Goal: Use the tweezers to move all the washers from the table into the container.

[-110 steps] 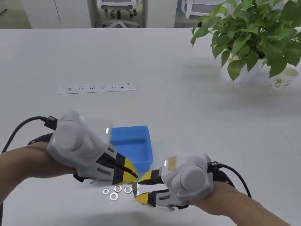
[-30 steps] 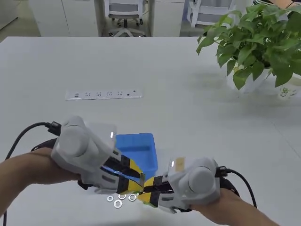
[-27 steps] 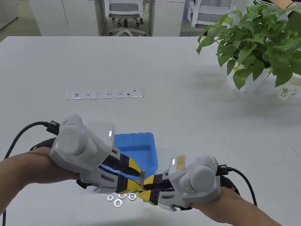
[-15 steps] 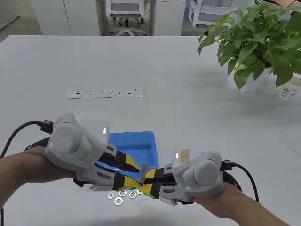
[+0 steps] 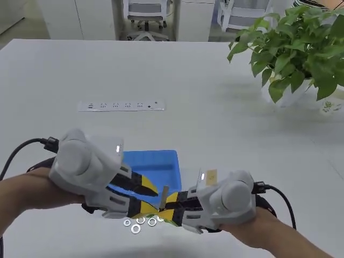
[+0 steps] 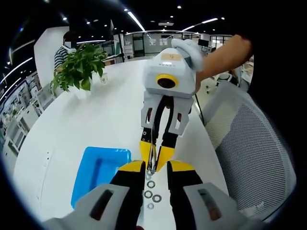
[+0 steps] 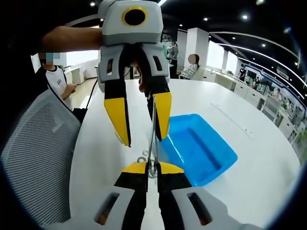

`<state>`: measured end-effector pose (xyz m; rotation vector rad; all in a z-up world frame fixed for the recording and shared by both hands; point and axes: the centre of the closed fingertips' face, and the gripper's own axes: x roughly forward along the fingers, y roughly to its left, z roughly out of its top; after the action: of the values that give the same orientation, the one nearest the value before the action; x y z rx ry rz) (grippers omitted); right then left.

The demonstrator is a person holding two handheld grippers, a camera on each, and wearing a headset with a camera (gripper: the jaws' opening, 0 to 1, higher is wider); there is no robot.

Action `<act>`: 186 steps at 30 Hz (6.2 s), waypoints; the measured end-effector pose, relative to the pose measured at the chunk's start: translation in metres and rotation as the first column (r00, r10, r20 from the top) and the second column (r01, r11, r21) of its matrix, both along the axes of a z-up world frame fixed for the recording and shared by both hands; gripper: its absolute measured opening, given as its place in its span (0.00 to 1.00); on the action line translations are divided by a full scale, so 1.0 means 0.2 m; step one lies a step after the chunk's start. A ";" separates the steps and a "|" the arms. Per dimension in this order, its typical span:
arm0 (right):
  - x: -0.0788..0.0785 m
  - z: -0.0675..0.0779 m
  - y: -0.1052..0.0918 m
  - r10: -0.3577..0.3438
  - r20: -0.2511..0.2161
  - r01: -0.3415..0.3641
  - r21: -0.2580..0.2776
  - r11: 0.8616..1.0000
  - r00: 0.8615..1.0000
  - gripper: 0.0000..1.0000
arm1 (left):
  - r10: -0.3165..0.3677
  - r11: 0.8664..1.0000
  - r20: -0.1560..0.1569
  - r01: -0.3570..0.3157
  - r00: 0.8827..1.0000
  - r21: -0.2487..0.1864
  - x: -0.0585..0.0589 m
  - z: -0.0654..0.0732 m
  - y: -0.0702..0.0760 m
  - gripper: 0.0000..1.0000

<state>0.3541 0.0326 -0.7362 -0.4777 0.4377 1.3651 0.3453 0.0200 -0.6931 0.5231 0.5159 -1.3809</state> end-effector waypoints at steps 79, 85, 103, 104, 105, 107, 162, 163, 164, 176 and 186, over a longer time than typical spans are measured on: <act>0.47 -0.15 0.17 0.138 0.023 -0.136 -0.058 0.989 0.990 0.08 | 0.406 0.893 -0.073 -0.413 0.911 -0.178 0.08 0.03 0.37 0.91; 0.46 -0.18 0.18 0.149 0.010 -0.148 -0.062 0.987 0.989 0.08 | 0.383 0.905 -0.061 -0.388 0.922 -0.174 0.15 0.01 0.34 0.81; 0.46 -0.19 0.17 0.170 0.005 -0.169 -0.070 0.983 0.985 0.09 | 0.316 0.933 0.002 -0.311 0.949 -0.179 0.38 0.00 0.24 0.41; 0.46 -0.19 0.17 0.171 0.006 -0.170 -0.071 0.983 0.985 0.09 | 0.308 0.937 0.010 -0.302 0.951 -0.178 0.40 0.00 0.23 0.40; 0.46 -0.19 0.17 0.173 0.008 -0.172 -0.074 0.982 0.985 0.09 | 0.305 0.938 0.012 -0.298 0.952 -0.176 0.41 0.00 0.23 0.39; 0.46 -0.20 0.17 0.175 0.009 -0.174 -0.077 0.982 0.984 0.09 | 0.293 0.944 0.023 -0.285 0.956 -0.168 0.42 0.00 0.20 0.37; 0.46 -0.07 0.10 0.176 0.036 -0.173 -0.071 0.982 0.984 0.26 | 0.209 0.970 0.052 -0.201 0.976 -0.139 0.48 0.01 0.07 0.04; 0.45 -0.06 0.10 0.178 0.038 -0.175 -0.073 0.982 0.983 0.26 | 0.210 0.970 0.052 -0.201 0.976 -0.139 0.48 0.02 0.07 0.04; 0.44 -0.06 0.09 0.180 0.042 -0.177 -0.073 0.982 0.983 0.26 | 0.211 0.970 0.053 -0.202 0.976 -0.138 0.48 0.03 0.07 0.04; 0.39 0.03 0.01 0.129 0.044 -0.126 -0.071 0.989 0.991 0.39 | 0.229 0.966 0.056 -0.220 0.972 -0.137 0.46 0.12 0.06 0.04; 0.35 0.06 -0.07 0.060 0.010 -0.059 -0.066 0.996 0.998 0.55 | 0.245 0.963 0.051 -0.237 0.968 -0.128 0.43 0.18 0.08 0.04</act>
<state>0.4246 0.0182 -0.7241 -0.5560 0.4631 1.4078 0.4314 0.0358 -0.6579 0.3918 0.4241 -1.1495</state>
